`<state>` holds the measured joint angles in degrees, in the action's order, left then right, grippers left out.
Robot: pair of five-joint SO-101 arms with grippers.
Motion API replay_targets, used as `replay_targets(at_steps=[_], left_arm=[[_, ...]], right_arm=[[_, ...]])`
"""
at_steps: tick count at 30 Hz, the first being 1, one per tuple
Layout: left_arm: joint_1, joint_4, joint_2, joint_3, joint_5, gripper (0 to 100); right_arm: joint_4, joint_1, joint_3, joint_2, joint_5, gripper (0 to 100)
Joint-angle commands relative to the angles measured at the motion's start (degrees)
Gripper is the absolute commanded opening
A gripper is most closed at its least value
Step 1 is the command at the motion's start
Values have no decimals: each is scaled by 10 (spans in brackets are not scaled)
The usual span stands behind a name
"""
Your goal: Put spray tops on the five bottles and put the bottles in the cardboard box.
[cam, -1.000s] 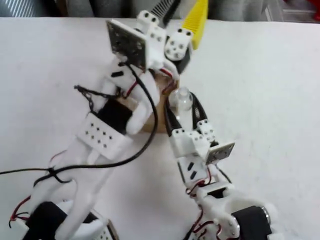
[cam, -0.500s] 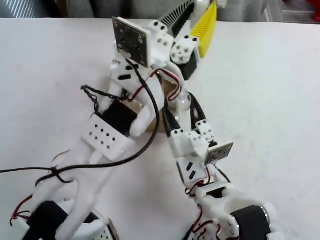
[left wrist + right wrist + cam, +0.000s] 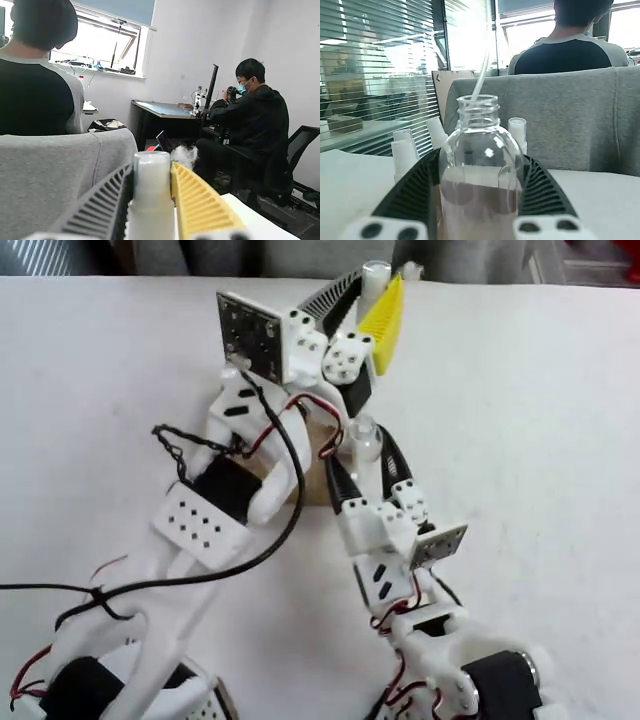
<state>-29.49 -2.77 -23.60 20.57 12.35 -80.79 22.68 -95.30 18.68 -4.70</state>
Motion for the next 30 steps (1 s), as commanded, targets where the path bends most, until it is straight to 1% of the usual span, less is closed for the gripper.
replay_targets(at_steps=[1, 6, 14, 18, 20, 30], left_arm=[[4, 3, -37, -4, 5, 20], [3, 18, -38, -28, 6, 20], [1, 26, -38, -37, 9, 20], [5, 25, -36, -55, 65, 20], [6, 25, -36, -58, 80, 20], [7, 26, -35, -55, 81, 20]], right_arm=[[-7, -1, -6, 15, -3, 15], [17, 0, -6, 15, -3, 15], [20, 0, -6, 15, -3, 15], [20, 2, -6, 15, -3, 15], [20, 2, -6, 15, -3, 15], [20, -1, -6, 15, -3, 15]])
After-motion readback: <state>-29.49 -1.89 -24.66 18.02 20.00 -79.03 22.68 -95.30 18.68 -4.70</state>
